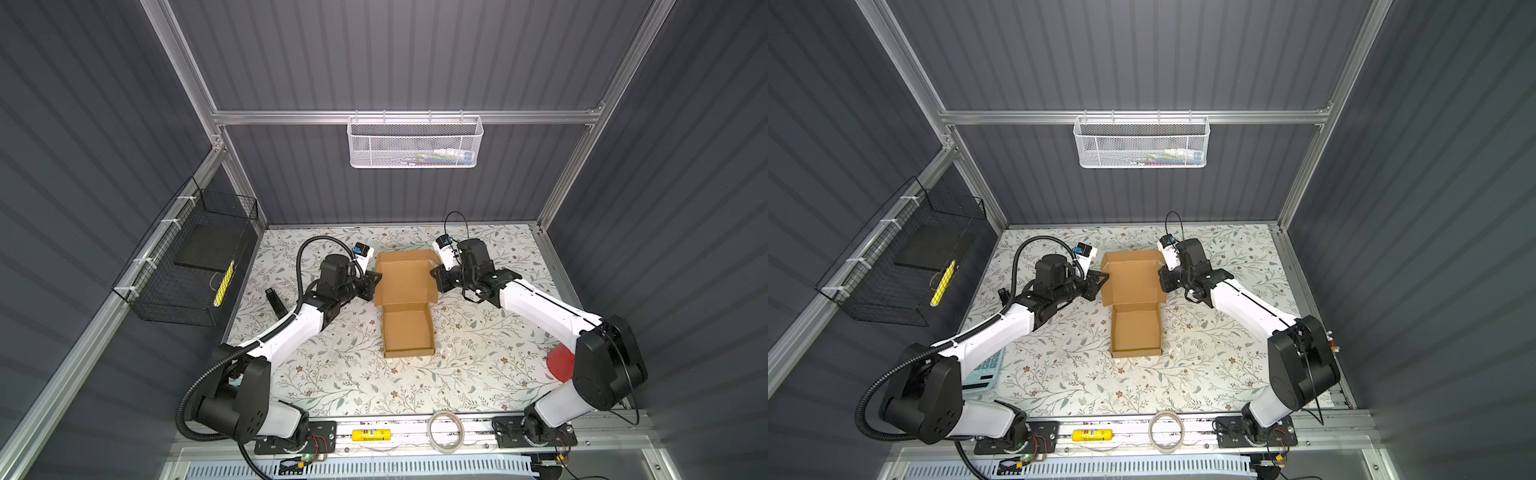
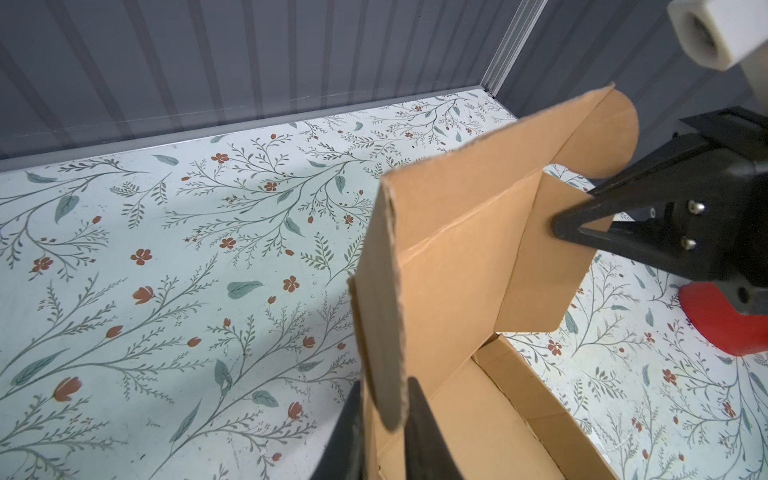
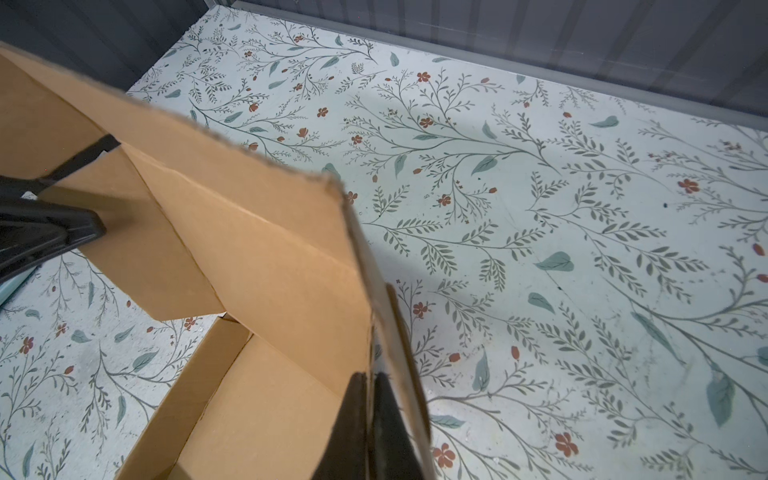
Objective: Fold the paper box
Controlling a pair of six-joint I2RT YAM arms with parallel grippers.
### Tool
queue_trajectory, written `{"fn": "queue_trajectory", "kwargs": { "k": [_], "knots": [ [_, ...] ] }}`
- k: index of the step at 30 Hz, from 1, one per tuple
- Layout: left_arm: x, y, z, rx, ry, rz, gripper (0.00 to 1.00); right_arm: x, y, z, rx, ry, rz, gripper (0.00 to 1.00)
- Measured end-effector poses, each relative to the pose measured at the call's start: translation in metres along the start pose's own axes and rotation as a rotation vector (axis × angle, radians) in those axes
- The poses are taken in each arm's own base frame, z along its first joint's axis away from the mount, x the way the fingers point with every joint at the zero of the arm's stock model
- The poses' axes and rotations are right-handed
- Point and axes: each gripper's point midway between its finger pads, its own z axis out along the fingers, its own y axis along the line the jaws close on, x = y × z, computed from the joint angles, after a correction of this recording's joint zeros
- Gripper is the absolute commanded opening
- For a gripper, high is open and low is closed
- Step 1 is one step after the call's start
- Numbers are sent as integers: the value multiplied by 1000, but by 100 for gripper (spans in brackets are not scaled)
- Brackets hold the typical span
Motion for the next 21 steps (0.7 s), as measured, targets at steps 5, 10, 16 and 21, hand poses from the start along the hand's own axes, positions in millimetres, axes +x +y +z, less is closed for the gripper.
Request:
{"fn": "queue_trajectory", "kwargs": {
  "k": [5, 10, 16, 21],
  "knots": [
    [1, 1, 3, -1, 5, -12, 7, 1, 1, 0, 6, 5, -7, 9],
    [2, 4, 4, -6, 9, -29, 0, 1, 2, 0, 15, 6, -19, 9],
    [0, 7, 4, -19, 0, -42, 0, -4, 7, -5, 28, -13, -44, 10],
    [-4, 9, 4, -35, -19, -78, 0, -11, 15, -12, 61, -39, -69, 10]
  ]
}}
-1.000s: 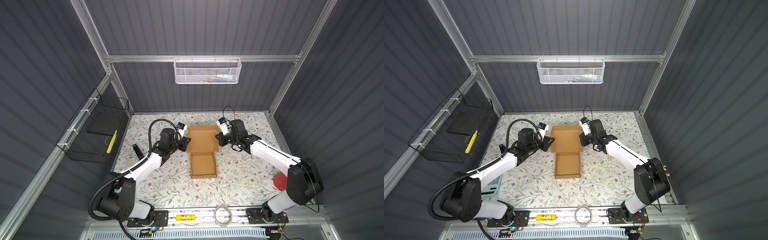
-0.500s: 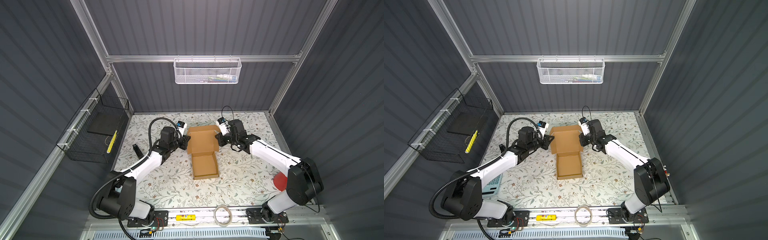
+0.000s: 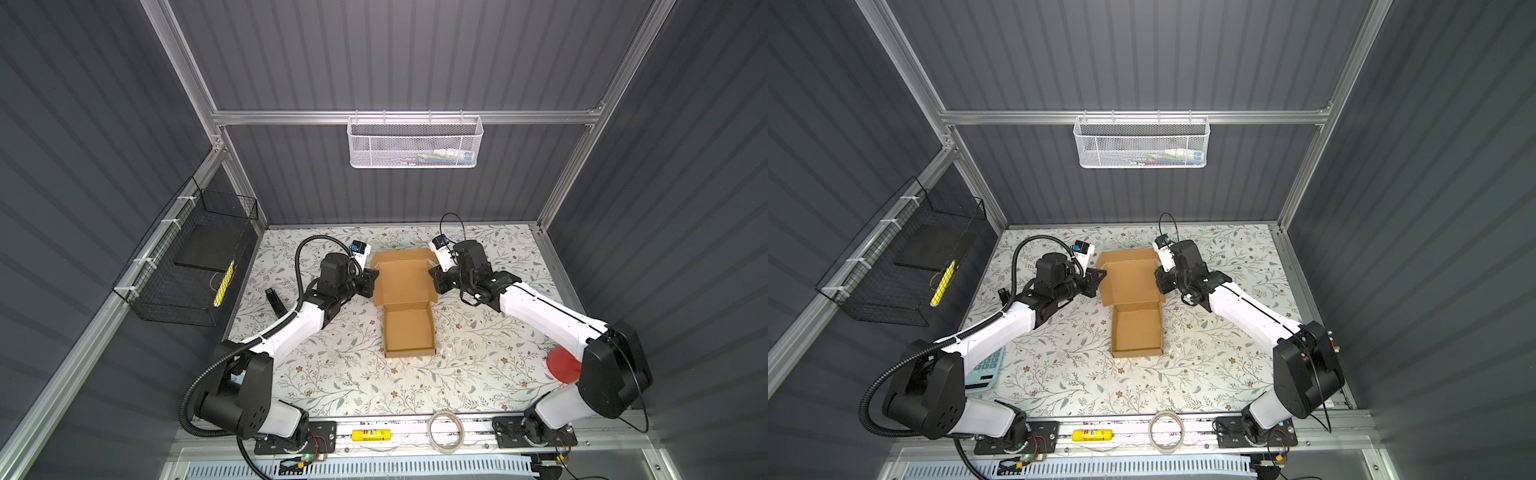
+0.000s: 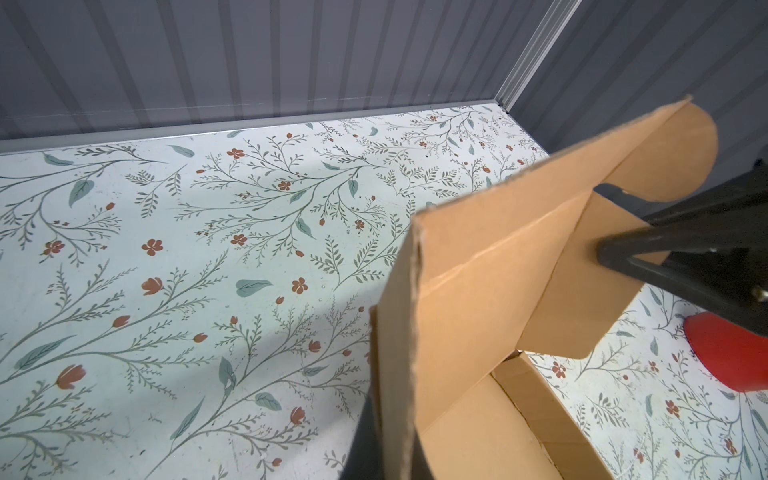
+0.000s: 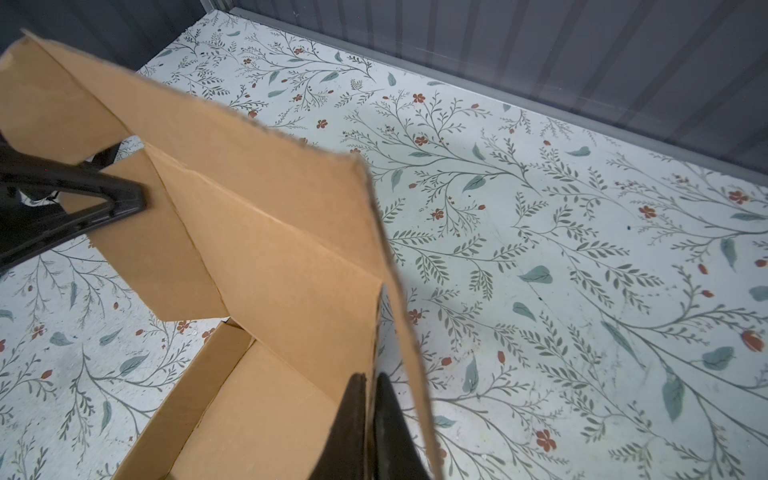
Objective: Fold the paper box
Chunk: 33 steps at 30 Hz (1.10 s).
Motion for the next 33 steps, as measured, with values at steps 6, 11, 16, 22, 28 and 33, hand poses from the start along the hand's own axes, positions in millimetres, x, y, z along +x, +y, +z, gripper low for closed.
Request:
{"fn": "queue_trajectory", "kwargs": {
  "k": [6, 11, 16, 22, 28, 33],
  "knots": [
    [-8, 6, 1, -29, -36, -76, 0, -4, 9, -1, 63, -20, -30, 11],
    [-13, 8, 3, -33, -65, -128, 0, -7, 8, 0, 105, -52, -21, 11],
    [-14, 8, 3, -29, -85, -154, 0, -8, 8, 2, 124, -78, 4, 13],
    [-10, 7, 4, -23, -95, -175, 0, -14, 11, 1, 131, -108, 30, 16],
    [-8, 7, 4, -25, -103, -194, 0, -14, 9, 4, 155, -114, 38, 13],
    [-6, 5, 5, -30, -100, -205, 3, -6, 7, 7, 181, -109, 35, 13]
  ]
}}
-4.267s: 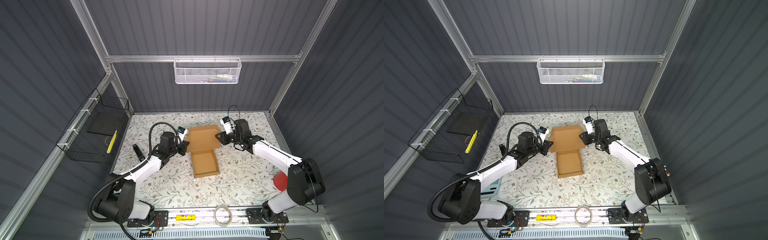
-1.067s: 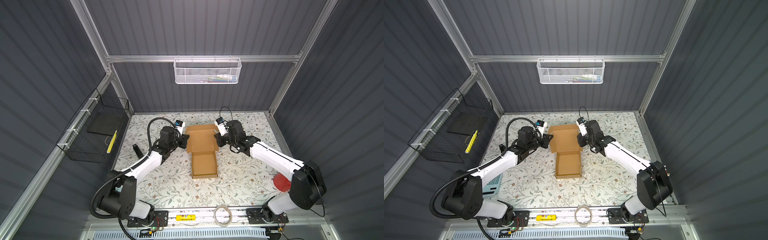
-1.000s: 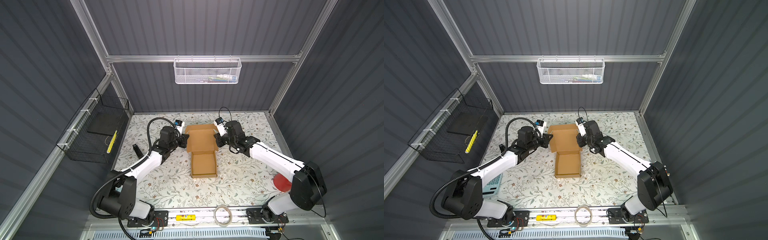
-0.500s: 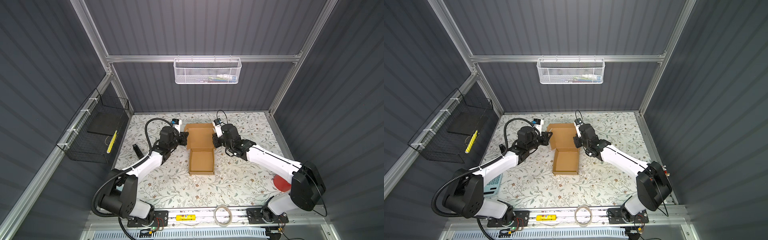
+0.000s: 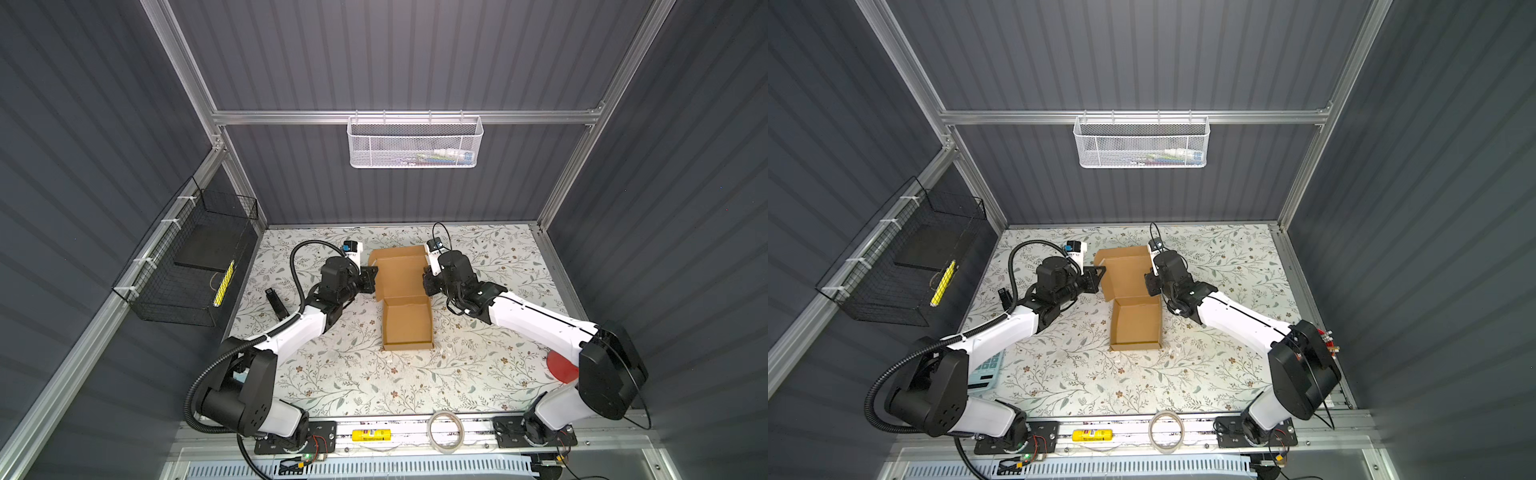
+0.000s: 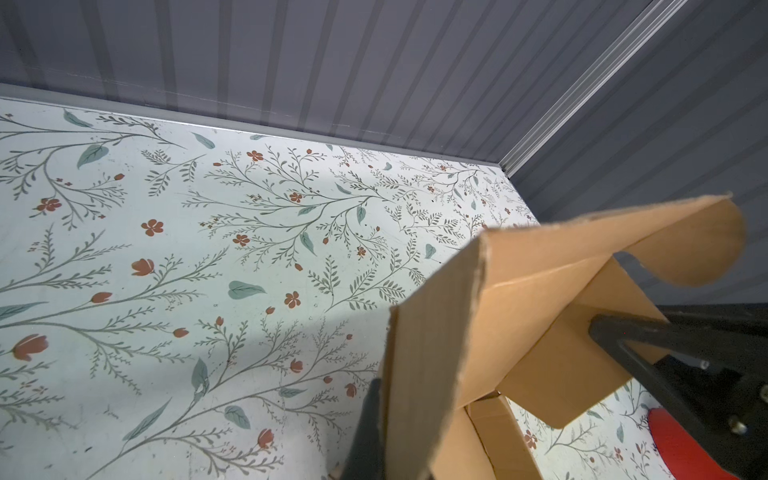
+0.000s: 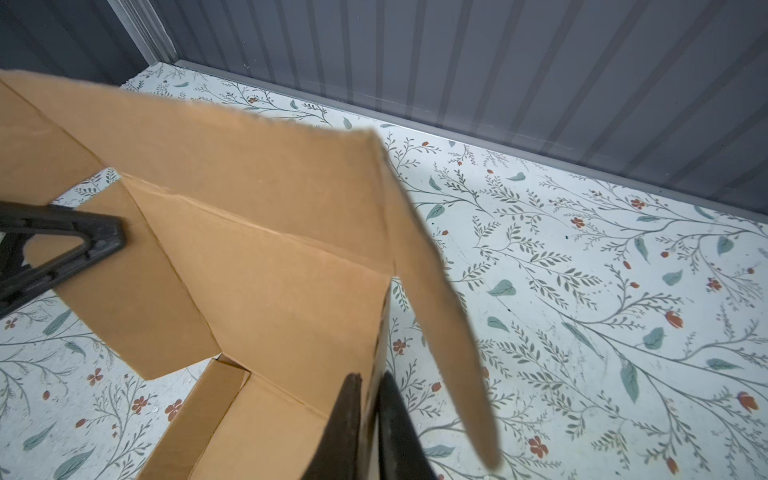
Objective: Fold the paper box
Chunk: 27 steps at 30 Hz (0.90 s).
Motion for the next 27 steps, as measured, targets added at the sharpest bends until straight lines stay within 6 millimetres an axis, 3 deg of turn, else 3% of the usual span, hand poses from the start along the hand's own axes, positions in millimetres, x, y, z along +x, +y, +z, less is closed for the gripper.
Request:
{"fn": "queue_trajectory", "kwargs": {
  "k": [8, 13, 22, 27],
  "knots": [
    [2, -3, 1, -2, 2, -18, 10, 5, -2, 2, 24, -8, 3, 11],
    [4, -10, 2, 10, 1, -26, 15, 21, -4, 4, 36, 10, 1, 10],
    [7, -12, 0, 6, -6, -28, 15, 21, -5, 5, 53, -13, 6, 10],
    [7, -12, -2, -9, -13, -28, 7, 23, -7, 5, 65, -31, 9, 10]
  ]
}}
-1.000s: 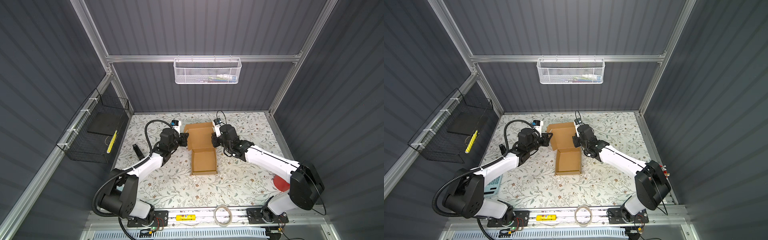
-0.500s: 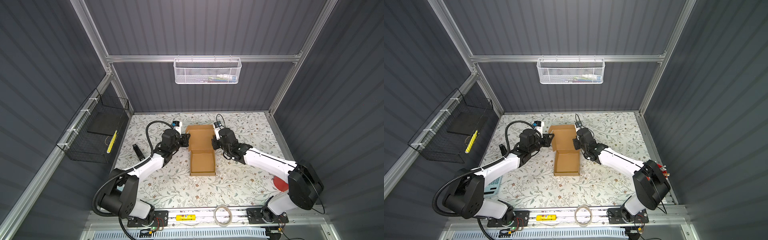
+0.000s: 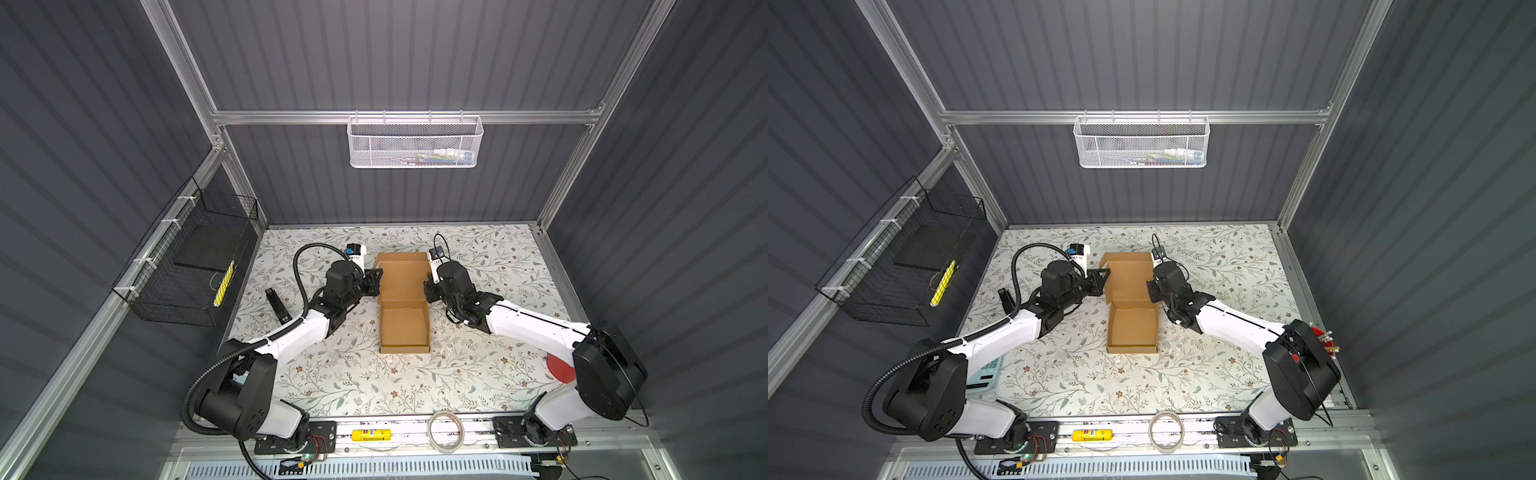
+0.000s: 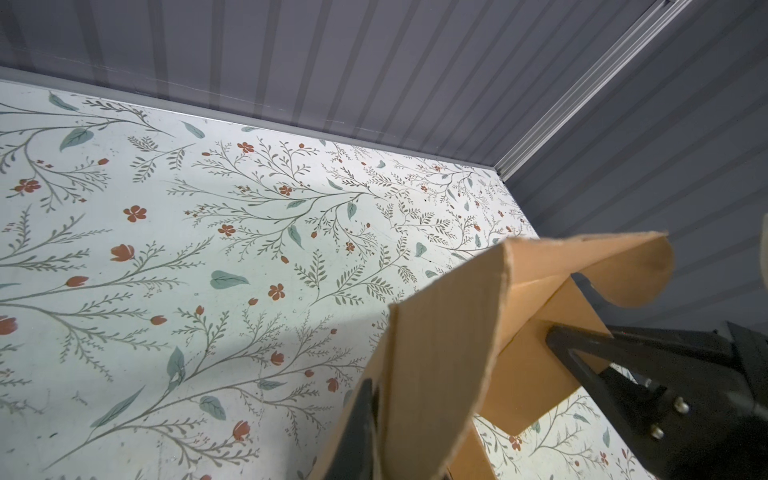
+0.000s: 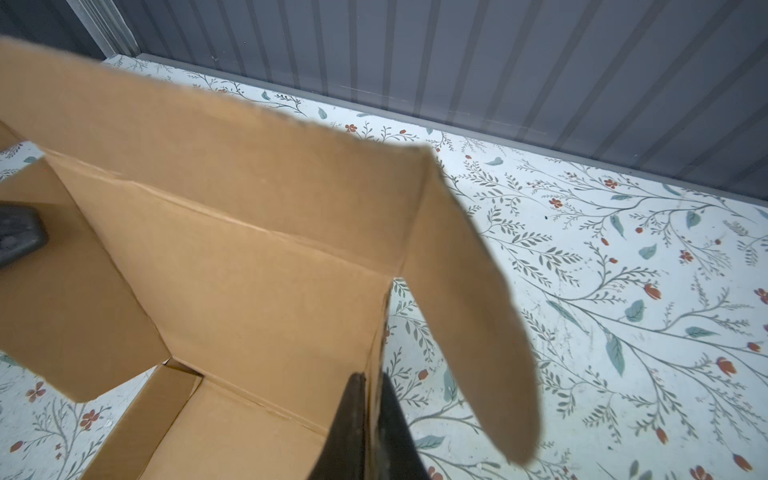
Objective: Fold the paper box
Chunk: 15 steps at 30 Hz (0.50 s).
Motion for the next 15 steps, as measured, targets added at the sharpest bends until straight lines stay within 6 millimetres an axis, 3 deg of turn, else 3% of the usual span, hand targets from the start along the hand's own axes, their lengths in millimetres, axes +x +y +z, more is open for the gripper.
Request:
{"fn": "queue_trajectory", "kwargs": {
  "k": [5, 15],
  "knots": [
    [2, 0, -3, -18, -8, 5, 0, 0, 1, -1, -2, -33, 6, 10],
    [9, -4, -12, -28, -57, 22, 0, 5, 8, -12, 12, -87, -7, 11]
  ]
}}
